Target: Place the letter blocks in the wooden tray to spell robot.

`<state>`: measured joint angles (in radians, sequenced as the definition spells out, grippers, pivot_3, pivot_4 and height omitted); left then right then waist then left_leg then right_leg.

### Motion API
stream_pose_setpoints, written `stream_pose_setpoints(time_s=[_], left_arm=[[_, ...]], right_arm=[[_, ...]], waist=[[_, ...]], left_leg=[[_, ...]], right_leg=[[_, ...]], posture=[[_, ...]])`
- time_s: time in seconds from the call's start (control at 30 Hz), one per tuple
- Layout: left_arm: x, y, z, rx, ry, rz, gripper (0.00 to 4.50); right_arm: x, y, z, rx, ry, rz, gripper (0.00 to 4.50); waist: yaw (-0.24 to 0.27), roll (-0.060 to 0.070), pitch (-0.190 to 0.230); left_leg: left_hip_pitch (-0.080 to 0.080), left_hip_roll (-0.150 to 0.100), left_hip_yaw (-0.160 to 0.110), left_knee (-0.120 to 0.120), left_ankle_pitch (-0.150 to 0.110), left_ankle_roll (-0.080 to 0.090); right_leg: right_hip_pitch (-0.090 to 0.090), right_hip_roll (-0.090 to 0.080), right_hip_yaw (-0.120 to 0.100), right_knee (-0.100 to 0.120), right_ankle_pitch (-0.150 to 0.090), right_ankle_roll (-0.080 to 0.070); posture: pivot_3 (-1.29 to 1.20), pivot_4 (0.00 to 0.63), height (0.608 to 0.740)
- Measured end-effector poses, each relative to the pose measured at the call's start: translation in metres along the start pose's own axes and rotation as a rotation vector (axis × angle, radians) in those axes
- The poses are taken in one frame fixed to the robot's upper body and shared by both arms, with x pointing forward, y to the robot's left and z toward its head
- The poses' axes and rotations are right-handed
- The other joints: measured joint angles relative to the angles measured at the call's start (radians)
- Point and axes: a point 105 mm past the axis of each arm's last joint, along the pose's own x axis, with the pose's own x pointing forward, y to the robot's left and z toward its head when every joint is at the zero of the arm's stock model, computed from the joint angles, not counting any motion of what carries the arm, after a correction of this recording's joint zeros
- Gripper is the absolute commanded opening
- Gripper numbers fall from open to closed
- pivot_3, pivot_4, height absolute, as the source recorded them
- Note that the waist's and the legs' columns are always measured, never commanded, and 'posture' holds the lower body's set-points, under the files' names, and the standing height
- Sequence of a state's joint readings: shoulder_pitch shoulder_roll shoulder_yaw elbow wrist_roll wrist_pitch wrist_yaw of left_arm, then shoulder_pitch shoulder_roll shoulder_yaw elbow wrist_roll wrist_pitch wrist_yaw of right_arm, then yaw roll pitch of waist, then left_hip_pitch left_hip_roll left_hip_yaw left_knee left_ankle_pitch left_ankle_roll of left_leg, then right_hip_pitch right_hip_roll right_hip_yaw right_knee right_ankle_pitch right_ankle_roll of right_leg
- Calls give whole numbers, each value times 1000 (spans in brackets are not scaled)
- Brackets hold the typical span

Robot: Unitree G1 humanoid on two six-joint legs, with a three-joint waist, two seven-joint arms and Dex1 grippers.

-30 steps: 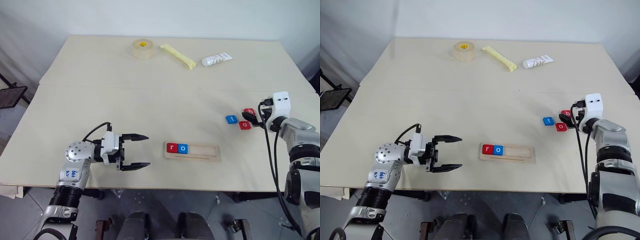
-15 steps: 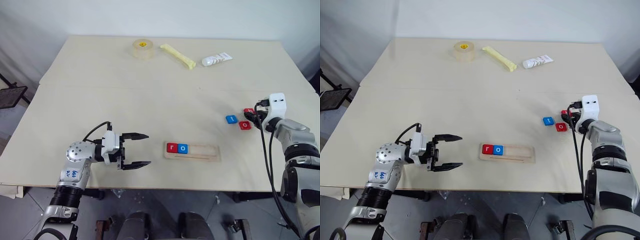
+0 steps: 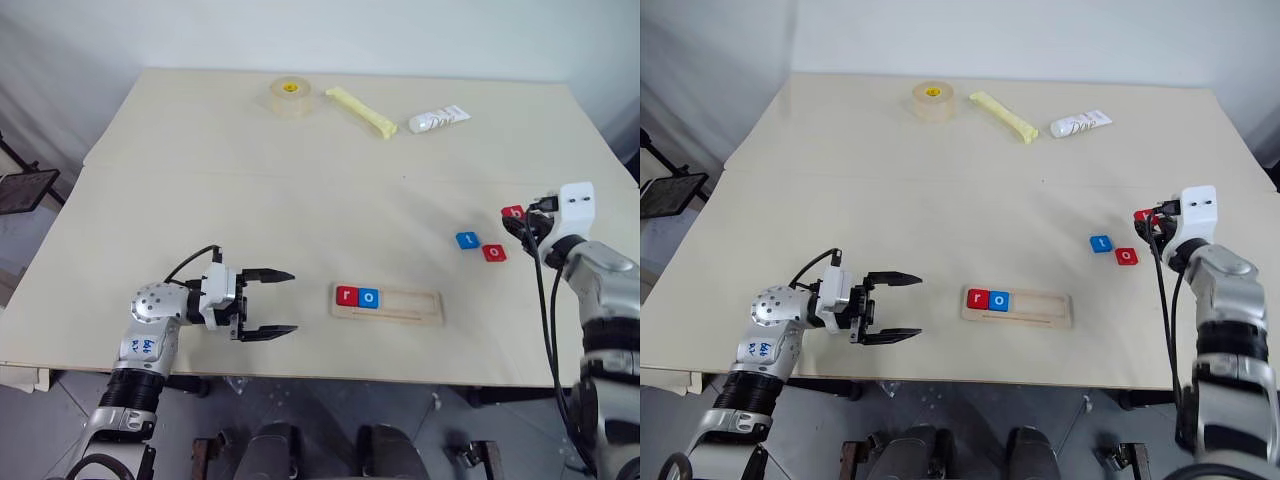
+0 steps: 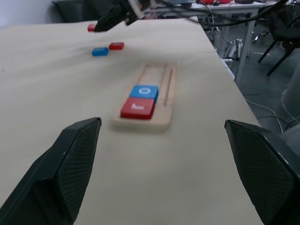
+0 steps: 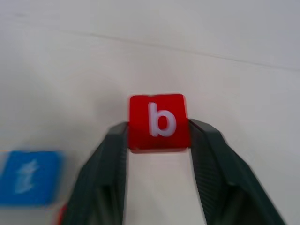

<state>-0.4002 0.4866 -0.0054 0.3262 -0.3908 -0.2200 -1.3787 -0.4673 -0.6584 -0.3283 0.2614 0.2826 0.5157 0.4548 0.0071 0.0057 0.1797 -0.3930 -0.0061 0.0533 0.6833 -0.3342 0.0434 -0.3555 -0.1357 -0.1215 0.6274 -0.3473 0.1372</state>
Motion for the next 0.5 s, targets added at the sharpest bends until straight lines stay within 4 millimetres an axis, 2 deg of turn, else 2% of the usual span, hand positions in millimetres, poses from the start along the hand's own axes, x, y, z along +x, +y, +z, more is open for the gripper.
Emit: stream_pose_setpoints(time_s=[0.13, 0.23, 0.4, 0.5], left_arm=[[-1, 8, 2, 26, -11, -13, 4500], [-3, 11, 3, 28, -23, -16, 4500], [-3, 11, 3, 25, -31, -42, 4500], [-1, 15, 6, 36, -39, -48, 4500]], right_arm=[[-50, 29, -20, 34, 47, -6, 1465], [-80, 43, -31, 62, 89, -30, 1465], [-106, 51, -31, 88, 91, -75, 1465], [-117, 66, -52, 167, 130, -74, 1465]], waist=[[15, 1, 0], [16, 1, 0], [14, 1, 0], [17, 0, -1]], left_leg=[[0, 0, 0, 0, 0, 0], [1, -1, 4, 0, 0, 0], [3, 1, 8, 0, 0, -1], [3, 0, 6, -1, 0, -1]], right_leg=[[-1, 1, 0, 1, 0, 0], [-1, 0, 4, 0, 0, 0], [-1, 3, 7, 0, 0, 0], [-1, 3, 7, 0, 0, 0]], posture=[[0, 150, 740], [0, 150, 740], [0, 150, 740], [0, 150, 740]])
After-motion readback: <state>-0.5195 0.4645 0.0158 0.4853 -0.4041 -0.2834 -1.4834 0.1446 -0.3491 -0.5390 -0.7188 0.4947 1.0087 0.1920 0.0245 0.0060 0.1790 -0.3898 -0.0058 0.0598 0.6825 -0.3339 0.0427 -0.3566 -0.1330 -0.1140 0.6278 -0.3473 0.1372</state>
